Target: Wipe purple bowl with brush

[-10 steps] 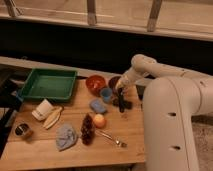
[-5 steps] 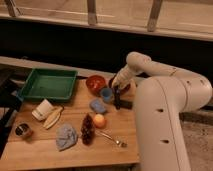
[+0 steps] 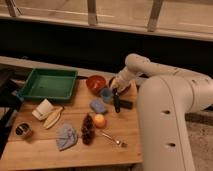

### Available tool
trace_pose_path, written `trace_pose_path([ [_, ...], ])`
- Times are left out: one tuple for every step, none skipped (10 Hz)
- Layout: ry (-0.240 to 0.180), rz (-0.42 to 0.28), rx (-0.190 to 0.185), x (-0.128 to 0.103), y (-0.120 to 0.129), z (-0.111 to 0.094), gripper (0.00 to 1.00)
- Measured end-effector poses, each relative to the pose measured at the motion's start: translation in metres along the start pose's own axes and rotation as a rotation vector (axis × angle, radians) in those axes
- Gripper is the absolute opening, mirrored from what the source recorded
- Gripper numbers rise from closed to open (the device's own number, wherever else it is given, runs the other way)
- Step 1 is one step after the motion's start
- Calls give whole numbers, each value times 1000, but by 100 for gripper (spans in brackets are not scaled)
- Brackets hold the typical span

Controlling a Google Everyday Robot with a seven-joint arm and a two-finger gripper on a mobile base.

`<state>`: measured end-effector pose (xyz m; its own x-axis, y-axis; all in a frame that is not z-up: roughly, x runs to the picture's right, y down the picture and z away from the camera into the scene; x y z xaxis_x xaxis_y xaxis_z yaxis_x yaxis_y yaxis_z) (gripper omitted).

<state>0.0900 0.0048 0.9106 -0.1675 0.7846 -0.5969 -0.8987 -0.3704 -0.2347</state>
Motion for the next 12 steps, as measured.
trace_pose_path([
  [-6, 22, 8, 3, -12, -5, 0],
  [-13, 36, 12, 1, -17, -8, 0],
  [-28, 50, 15, -6, -21, -11, 0],
  [-38, 57, 14, -15, -21, -13, 0],
  [-53, 55, 10, -24, -18, -16, 0],
  [-66, 46, 6, -31, -10, -18, 0],
  [-72, 30, 0, -37, 1, -17, 0],
  [-73, 15, -4, -39, 8, -16, 0],
  [-70, -1, -10, -39, 17, -13, 0],
  [-64, -12, -15, -37, 24, -11, 0],
  [-48, -24, -18, -28, 26, -8, 0],
  [-36, -29, -19, -20, 25, -7, 0],
])
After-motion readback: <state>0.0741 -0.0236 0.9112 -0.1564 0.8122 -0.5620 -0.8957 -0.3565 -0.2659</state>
